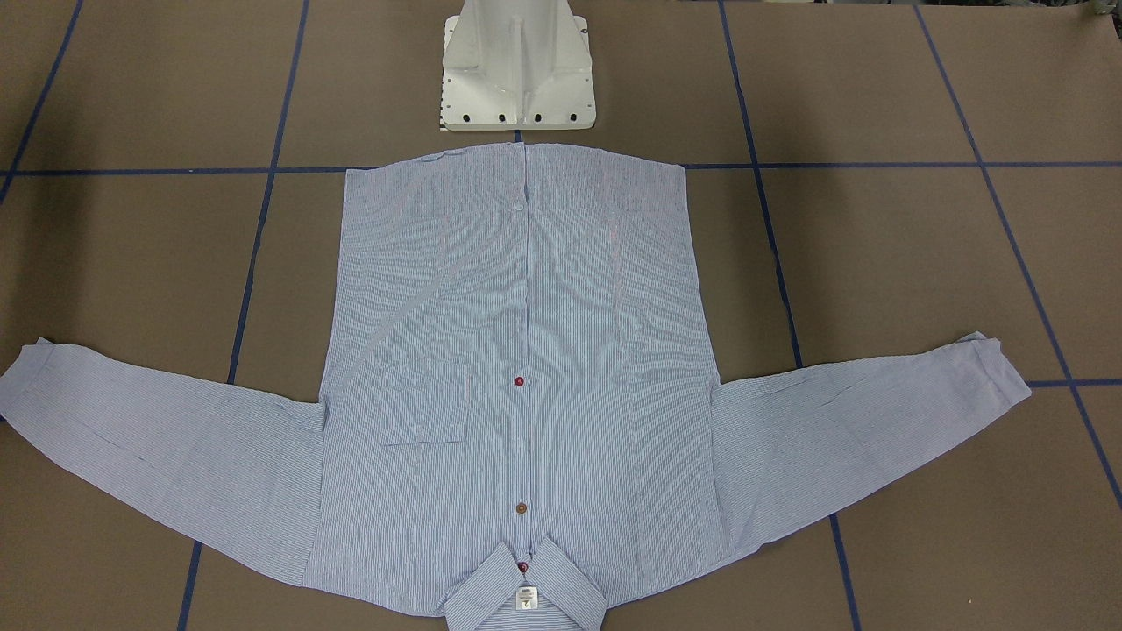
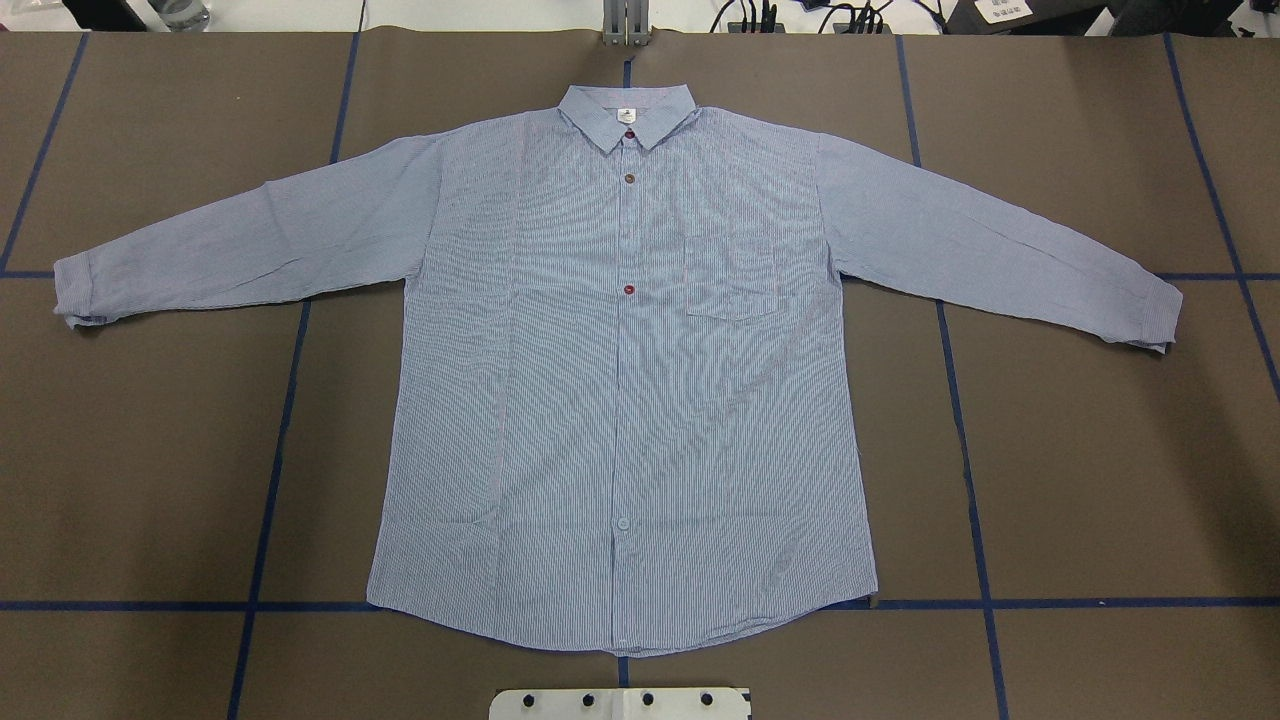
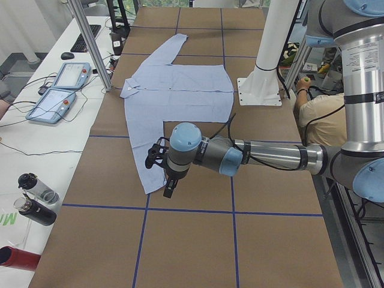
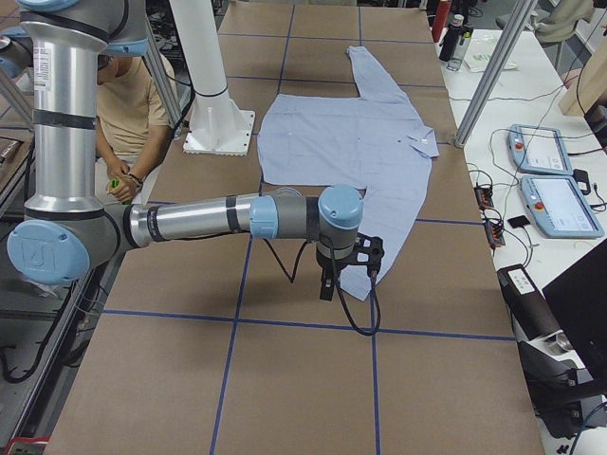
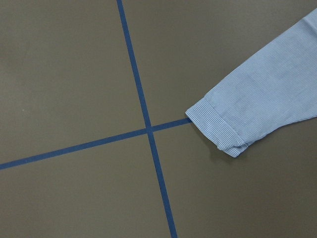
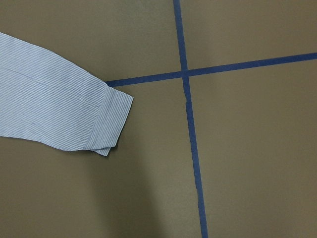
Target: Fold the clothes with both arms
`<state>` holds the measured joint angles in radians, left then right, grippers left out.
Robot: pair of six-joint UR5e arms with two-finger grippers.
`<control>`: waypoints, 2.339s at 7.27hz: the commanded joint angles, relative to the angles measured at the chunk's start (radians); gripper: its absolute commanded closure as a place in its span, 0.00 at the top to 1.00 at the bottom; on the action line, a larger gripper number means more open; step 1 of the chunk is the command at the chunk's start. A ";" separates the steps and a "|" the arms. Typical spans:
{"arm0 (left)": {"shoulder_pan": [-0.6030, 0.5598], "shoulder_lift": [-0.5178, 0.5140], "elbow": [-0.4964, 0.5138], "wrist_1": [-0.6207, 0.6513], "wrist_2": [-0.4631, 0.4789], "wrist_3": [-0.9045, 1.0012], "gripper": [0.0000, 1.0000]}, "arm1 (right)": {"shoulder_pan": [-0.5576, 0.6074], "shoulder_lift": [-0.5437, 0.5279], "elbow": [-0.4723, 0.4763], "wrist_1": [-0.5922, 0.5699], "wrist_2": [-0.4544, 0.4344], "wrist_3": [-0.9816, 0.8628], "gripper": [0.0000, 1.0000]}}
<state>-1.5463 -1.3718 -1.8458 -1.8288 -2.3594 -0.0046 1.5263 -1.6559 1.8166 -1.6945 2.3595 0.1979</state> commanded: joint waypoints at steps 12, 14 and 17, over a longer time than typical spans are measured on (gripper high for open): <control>0.003 0.013 -0.036 -0.024 -0.003 -0.009 0.99 | -0.192 0.016 -0.107 0.275 -0.046 0.090 1.00; 0.003 0.013 -0.035 -0.024 -0.001 -0.011 0.99 | -0.222 0.114 -0.286 0.440 -0.054 0.289 0.99; 0.005 0.013 -0.032 -0.023 -0.001 -0.009 0.99 | -0.323 0.114 -0.428 0.770 -0.049 0.711 0.98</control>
<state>-1.5419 -1.3591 -1.8785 -1.8527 -2.3608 -0.0140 1.2585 -1.5419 1.4536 -1.0663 2.3109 0.7491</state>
